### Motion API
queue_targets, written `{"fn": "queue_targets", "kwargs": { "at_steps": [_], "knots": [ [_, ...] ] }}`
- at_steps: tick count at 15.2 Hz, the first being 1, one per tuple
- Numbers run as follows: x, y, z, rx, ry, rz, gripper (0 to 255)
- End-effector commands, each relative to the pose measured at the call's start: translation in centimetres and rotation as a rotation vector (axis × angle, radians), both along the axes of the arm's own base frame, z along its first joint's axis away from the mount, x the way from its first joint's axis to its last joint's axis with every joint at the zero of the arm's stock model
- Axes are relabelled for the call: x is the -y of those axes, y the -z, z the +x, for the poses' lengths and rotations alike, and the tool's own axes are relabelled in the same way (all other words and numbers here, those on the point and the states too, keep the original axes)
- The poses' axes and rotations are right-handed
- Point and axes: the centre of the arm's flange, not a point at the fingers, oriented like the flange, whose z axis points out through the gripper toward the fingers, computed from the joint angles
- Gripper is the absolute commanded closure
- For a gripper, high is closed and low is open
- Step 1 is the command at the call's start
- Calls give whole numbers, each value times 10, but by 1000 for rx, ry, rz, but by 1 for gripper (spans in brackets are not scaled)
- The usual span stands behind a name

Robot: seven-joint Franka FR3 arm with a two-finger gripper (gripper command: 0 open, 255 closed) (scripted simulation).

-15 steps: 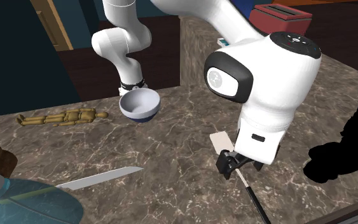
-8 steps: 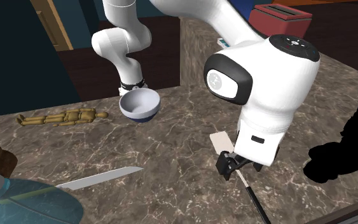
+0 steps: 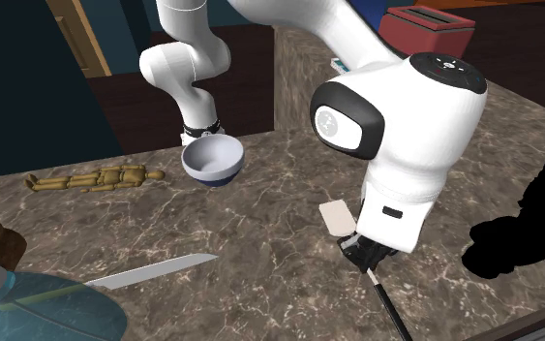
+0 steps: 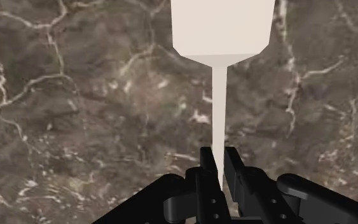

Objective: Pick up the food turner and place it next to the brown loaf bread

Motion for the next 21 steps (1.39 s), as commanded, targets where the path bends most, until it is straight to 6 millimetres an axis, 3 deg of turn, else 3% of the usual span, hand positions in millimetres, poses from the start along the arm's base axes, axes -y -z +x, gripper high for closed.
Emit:
{"fn": "queue_targets", "kwargs": {
  "at_steps": [1,3,21],
  "knots": [
    [0,0,0,0,0,0,255],
    [0,0,0,0,0,0,255],
    [0,-95,0,0,0,0,255]
  ]
}}
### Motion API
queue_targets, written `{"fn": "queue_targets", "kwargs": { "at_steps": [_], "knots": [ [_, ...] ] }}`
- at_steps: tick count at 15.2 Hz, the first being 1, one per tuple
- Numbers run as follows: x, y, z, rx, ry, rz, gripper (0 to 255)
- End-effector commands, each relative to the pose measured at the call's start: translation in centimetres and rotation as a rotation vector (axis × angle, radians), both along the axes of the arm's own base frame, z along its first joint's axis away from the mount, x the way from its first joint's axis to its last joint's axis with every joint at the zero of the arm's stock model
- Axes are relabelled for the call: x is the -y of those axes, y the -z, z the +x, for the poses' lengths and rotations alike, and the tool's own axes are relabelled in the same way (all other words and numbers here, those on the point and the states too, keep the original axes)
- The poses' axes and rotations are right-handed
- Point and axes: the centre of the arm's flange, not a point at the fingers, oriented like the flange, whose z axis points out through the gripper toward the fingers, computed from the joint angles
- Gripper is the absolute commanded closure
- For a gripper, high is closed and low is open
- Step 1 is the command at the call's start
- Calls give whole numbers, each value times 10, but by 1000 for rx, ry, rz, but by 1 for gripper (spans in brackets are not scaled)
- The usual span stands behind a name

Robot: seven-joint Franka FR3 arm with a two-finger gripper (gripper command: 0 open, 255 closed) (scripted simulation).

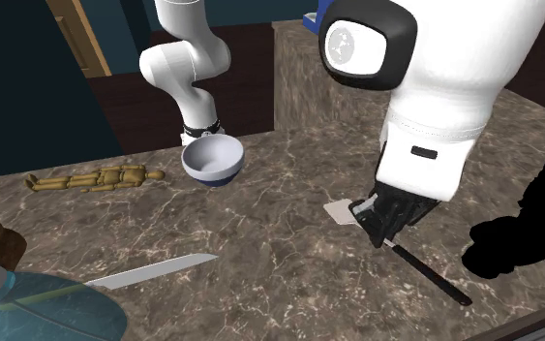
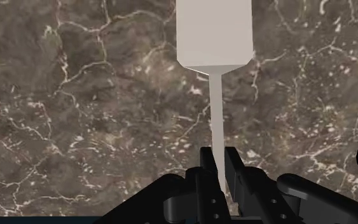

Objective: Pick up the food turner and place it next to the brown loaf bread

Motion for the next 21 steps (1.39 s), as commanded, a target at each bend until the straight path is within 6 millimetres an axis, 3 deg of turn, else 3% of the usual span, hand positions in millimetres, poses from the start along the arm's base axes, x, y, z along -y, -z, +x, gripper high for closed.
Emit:
{"fn": "queue_targets", "kwargs": {
  "at_steps": [1,21],
  "knots": [
    [0,-11,0,0,0,0,255],
    [0,-112,0,0,0,0,255]
  ]
}}
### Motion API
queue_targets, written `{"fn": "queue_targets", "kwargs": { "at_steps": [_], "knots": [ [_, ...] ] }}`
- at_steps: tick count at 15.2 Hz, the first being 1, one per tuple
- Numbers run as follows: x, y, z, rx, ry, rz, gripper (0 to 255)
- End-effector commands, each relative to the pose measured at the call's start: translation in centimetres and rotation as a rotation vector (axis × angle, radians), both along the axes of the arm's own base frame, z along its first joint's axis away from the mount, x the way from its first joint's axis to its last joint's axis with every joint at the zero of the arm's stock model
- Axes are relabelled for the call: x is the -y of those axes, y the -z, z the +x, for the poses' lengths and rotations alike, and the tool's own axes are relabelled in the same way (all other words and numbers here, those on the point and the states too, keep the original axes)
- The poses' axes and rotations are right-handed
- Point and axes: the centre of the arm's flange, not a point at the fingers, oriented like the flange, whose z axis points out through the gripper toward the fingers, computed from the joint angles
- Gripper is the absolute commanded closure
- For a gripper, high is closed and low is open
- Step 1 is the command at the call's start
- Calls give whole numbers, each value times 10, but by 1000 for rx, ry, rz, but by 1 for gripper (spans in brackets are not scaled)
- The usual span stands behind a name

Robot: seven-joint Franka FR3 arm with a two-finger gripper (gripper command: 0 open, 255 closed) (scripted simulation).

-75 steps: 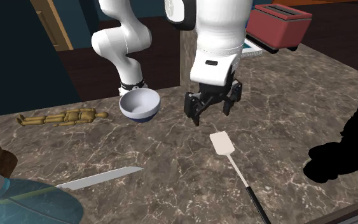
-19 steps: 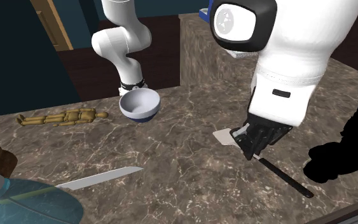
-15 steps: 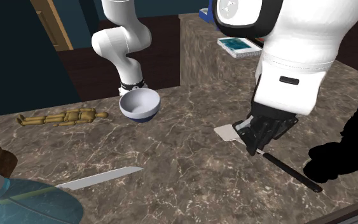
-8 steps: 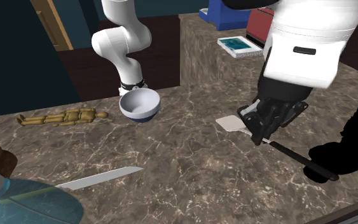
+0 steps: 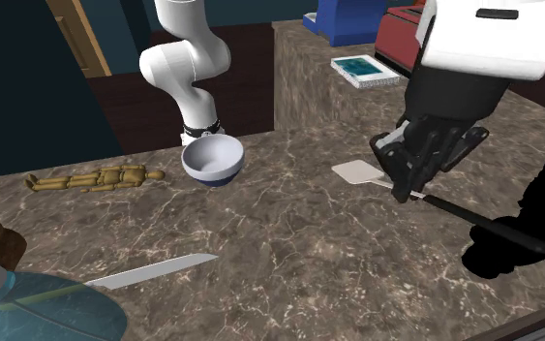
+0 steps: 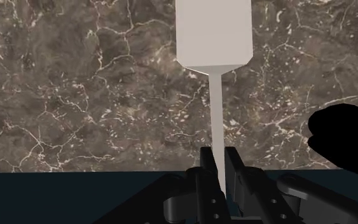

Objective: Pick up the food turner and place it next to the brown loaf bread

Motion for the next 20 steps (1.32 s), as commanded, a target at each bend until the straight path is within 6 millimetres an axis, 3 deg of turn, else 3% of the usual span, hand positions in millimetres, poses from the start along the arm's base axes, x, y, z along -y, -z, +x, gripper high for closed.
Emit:
{"fn": "queue_targets", "kwargs": {
  "at_steps": [1,20],
  "knots": [
    [10,-3,-8,-1,0,0,255],
    [215,-3,-152,-1,0,0,255]
  ]
}}
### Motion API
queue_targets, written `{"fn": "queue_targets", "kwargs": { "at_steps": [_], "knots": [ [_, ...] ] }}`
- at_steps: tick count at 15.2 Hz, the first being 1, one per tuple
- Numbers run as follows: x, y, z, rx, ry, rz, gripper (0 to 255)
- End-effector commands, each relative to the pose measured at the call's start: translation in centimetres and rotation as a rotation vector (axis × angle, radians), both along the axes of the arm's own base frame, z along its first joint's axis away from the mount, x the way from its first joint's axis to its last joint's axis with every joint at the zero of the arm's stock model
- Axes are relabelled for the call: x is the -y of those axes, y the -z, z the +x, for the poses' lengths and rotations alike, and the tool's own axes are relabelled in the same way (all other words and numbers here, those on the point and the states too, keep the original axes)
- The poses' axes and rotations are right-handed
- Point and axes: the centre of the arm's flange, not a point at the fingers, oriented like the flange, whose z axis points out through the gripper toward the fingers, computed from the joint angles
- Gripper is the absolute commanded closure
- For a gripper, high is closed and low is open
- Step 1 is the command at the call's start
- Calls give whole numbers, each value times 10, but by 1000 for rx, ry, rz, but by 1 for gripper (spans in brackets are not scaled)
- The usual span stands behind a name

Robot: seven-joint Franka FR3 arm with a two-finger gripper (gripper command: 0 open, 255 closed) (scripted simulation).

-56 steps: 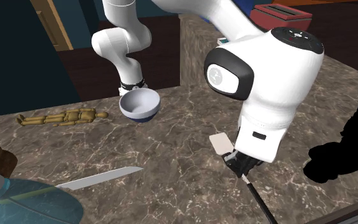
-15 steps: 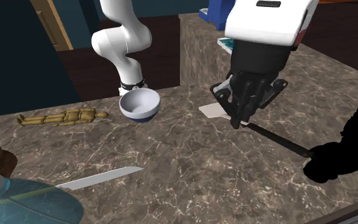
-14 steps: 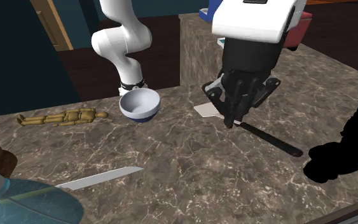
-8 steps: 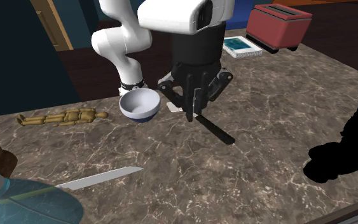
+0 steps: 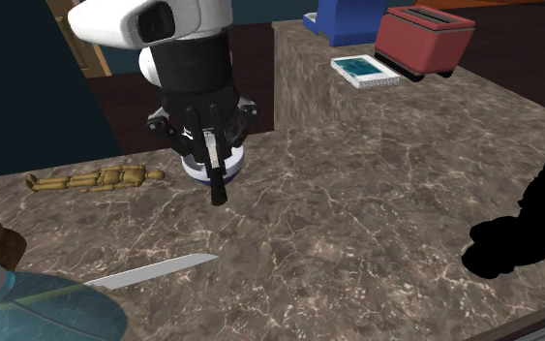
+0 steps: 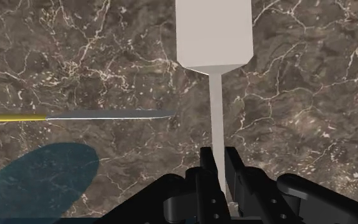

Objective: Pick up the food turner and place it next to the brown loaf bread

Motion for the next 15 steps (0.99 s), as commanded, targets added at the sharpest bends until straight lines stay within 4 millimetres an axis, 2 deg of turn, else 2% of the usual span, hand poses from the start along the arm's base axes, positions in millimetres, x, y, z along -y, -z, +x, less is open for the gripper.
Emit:
{"fn": "queue_targets", "kwargs": {
  "at_steps": [1,15],
  "knots": [
    [21,0,-15,0,-1,0,255],
    [172,0,-121,0,-1,0,255]
  ]
}}
